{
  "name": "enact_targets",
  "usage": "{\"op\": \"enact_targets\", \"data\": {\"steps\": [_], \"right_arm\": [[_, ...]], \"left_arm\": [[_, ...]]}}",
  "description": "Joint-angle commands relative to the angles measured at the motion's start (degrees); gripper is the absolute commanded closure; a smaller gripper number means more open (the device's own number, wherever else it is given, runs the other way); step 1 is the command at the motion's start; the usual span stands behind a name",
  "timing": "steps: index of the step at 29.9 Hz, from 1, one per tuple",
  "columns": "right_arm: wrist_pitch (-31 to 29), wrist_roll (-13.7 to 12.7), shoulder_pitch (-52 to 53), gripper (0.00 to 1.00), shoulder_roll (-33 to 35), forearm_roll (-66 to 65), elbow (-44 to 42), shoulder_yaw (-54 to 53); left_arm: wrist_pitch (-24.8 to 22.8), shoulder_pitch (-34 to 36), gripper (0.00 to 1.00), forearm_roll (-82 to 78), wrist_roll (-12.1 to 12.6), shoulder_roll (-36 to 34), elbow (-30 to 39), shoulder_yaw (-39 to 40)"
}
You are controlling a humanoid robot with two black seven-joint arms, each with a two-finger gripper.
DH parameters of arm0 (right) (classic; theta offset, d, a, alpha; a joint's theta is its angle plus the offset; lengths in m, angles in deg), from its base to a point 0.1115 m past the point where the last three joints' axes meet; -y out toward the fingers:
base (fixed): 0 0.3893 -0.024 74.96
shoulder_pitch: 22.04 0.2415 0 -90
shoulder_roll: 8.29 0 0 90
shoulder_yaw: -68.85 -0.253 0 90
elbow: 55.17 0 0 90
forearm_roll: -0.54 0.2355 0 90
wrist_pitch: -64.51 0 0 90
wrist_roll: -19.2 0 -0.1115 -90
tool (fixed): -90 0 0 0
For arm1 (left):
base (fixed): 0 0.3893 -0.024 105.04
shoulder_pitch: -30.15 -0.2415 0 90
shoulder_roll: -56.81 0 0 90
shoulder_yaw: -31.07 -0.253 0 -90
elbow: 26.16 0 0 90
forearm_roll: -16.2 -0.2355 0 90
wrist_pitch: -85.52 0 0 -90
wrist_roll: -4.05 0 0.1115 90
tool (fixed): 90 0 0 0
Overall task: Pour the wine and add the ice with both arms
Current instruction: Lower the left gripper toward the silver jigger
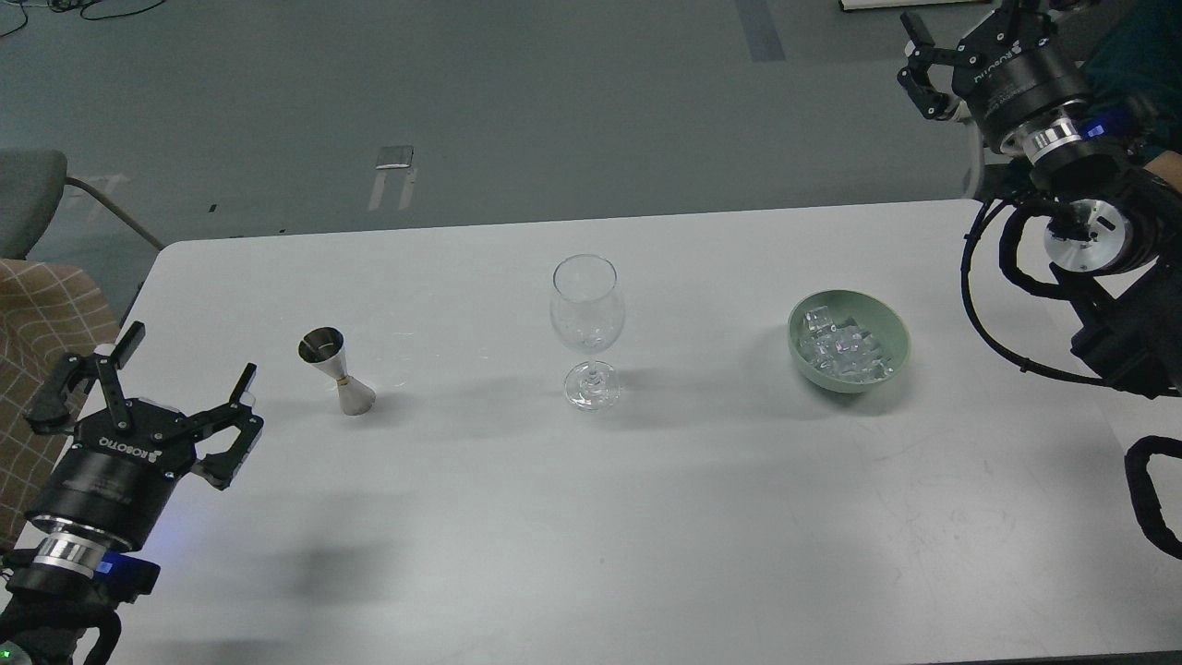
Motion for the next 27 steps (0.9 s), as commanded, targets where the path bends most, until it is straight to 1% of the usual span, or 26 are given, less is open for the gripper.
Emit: {"op": "enact_targets", "data": {"steps": [1, 4, 5, 8, 10, 13, 15, 19, 21, 24, 27], "right_arm": [[0.0, 0.0, -0.1, 0.0, 0.3, 0.0, 0.0, 0.0], [0.0, 0.0, -0.2, 0.0, 0.2, 0.0, 0.1, 0.0], [0.0, 0.0, -0.2, 0.0, 0.2, 0.0, 0.1, 0.0], [0.2, -0.1, -0.2, 0.0, 0.2, 0.0, 0.1, 0.1], [0.2, -0.1, -0.2, 0.0, 0.3, 0.0, 0.0, 0.2], [0.3, -0.1, -0.2, 0.0, 0.3, 0.0, 0.0, 1.0], [0.4, -0.1, -0.2, 0.0, 0.3, 0.0, 0.0, 1.2], [0.4, -0.1, -0.2, 0.0, 0.3, 0.0, 0.0, 1.5], [0.4, 0.0, -0.2, 0.0, 0.4, 0.0, 0.0, 1.5], [0.4, -0.1, -0.2, 0.0, 0.8, 0.0, 0.0, 1.5], [0.5, -0.1, -0.2, 0.0, 0.9, 0.0, 0.0, 1.5]], "left_arm": [[0.1, -0.9, 0.02, -1.8, -0.3, 1.6, -1.5, -1.0], [0.5, -0.1, 0.02, -4.3, -0.7, 2.0, -4.6, -3.6], [0.5, -0.1, 0.02, -4.3, -0.7, 2.0, -4.6, -3.6], [0.5, 0.2, 0.02, -5.2, -0.8, 4.8, -5.7, -4.0], [0.5, 1.1, 0.02, -5.9, -1.5, 6.2, -7.0, -3.9], [0.3, 2.3, 0.02, -6.8, -3.5, 7.6, -8.7, -3.9], [0.4, 3.6, 0.02, -7.9, -5.8, 8.5, -9.1, -3.9], [1.5, 6.5, 0.02, -8.1, -5.3, 8.5, -11.7, -4.2], [2.9, 8.1, 0.02, -8.1, -4.8, 8.5, -13.3, -4.5], [4.1, 8.9, 0.02, -8.0, -3.9, 8.5, -13.8, -5.3], [4.1, 8.9, 0.02, -8.0, -3.2, 8.5, -14.2, -5.7]]}}
